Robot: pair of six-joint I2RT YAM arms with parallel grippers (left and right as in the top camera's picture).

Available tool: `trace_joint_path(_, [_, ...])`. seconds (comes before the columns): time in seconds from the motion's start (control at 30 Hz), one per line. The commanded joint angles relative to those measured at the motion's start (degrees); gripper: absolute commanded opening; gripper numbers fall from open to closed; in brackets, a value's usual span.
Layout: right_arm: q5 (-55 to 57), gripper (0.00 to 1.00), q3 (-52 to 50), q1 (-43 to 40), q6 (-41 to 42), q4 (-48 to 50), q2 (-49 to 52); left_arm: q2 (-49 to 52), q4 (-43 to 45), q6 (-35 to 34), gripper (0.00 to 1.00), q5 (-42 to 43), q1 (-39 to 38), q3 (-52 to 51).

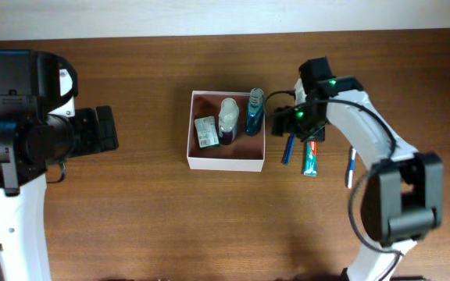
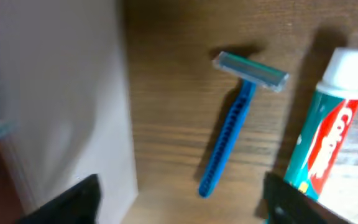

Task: Pack container
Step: 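Reach the right gripper to the blue razor and grasp it, then place the blue razor into the box and withdraw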

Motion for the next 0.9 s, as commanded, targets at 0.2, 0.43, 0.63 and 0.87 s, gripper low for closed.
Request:
trace_joint_path(0.2, [5.9,0.48,0.9,0.5,6.1,1.7,6.4,0.0,0.1,0.5,1.00,0.0,0.1,-0.1])
trace_joint_path(0.43, [10.1,0.35,0.8,2.2,7.6,2.0,8.4,0.0,0.1,0.5,1.00,0.0,0.1,-0.1])
trace_joint_path(0.63, [14.3,0.22,0.8,3.9,7.6,0.5,8.4,0.0,0.1,0.5,1.00,0.0,0.1,-0.1])
trace_joint_path(0.87, [15.0,0.04,1.6,3.9,7.6,-4.3,7.1,0.0,0.1,0.5,1.00,0.0,0.1,-0.1])
